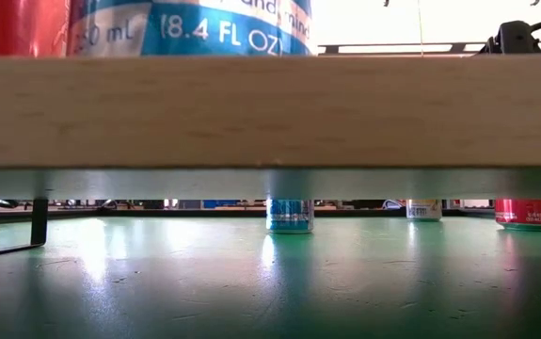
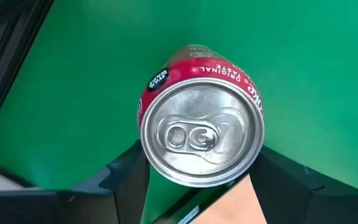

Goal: Place canned beverage on shelf
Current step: Put the bottom red soda can on the shelf

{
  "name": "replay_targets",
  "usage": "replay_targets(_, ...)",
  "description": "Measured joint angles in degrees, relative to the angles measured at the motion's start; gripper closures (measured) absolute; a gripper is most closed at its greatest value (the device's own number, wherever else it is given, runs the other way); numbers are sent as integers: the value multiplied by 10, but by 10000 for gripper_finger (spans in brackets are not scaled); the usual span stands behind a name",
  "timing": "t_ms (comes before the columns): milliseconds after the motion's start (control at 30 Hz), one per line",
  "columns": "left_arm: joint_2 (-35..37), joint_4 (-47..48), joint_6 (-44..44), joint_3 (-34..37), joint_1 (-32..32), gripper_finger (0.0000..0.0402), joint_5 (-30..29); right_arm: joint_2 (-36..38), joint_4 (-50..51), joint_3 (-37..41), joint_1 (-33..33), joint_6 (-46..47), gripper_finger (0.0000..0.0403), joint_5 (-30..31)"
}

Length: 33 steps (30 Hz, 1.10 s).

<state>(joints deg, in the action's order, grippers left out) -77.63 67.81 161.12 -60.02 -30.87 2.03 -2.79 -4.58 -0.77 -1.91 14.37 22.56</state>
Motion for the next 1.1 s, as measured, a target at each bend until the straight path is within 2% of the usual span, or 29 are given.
replay_targets(467, 1, 9, -252, -4, 185, 183, -16, 0, 0, 0, 0, 0, 22, 0)
replay_targets(667, -27, -8, -363, -37, 250, 213, -26, 0, 0, 0, 0, 0, 22, 0)
replay_targets(833, -87, -3, -439, -92, 278, 242, -23, 0, 0, 0, 0, 0, 22, 0)
replay_targets(1100, -168, 48, -510, -200, 280, 286, -16, 0, 0, 0, 0, 0, 22, 0)
